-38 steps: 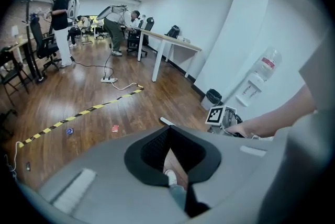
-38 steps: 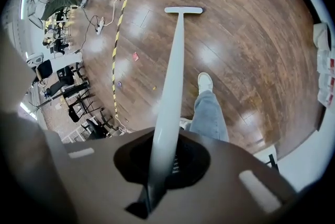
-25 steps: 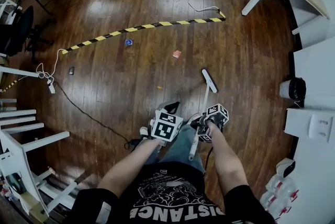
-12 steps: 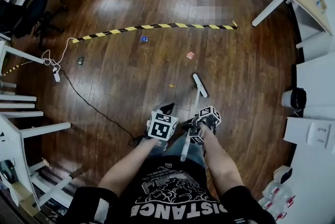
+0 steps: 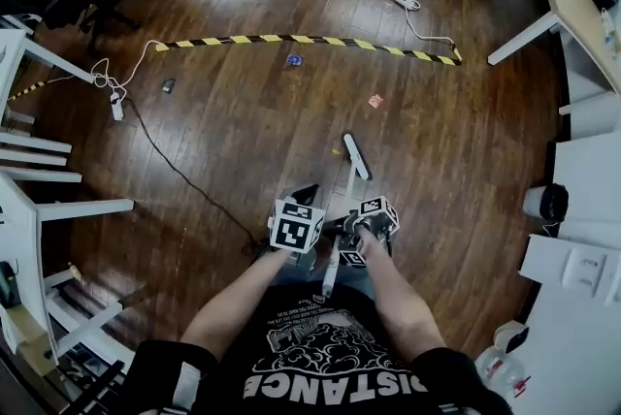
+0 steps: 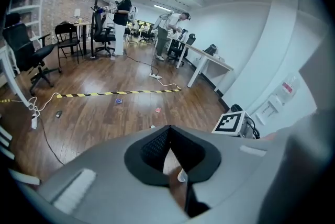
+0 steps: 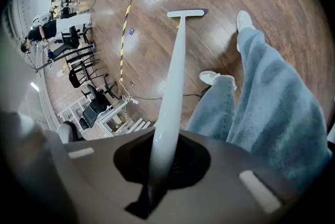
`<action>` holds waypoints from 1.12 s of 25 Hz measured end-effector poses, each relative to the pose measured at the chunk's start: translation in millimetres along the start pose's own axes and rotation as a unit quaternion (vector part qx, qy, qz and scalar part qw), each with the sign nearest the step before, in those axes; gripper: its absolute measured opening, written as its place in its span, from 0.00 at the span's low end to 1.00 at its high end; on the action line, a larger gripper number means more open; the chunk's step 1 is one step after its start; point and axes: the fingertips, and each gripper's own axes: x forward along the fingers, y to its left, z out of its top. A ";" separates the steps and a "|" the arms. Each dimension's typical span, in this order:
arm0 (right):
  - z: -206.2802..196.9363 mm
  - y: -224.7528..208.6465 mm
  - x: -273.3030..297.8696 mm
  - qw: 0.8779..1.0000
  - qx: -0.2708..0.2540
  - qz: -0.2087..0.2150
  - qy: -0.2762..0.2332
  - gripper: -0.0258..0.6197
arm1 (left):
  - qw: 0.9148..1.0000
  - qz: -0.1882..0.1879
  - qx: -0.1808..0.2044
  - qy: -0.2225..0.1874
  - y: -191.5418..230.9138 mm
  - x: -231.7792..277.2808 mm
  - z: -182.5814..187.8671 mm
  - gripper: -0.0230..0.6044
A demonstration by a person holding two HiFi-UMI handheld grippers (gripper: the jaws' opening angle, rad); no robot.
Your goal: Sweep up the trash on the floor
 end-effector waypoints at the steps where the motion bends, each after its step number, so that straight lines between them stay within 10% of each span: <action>1: -4.2 2.6 5.1 1.000 -0.001 0.002 0.003 0.05 | 1.000 0.001 -0.005 -0.001 3.8 -1.9 -2.0 0.04; 15: -19.9 20.2 1.2 1.000 0.006 0.018 -0.024 0.04 | 1.000 -0.019 -0.012 -0.021 8.5 -6.5 10.6 0.04; 28: 32.8 33.3 -67.0 0.992 -0.083 -0.058 -0.070 0.04 | 0.999 -0.041 0.003 -0.031 -10.7 4.2 46.6 0.04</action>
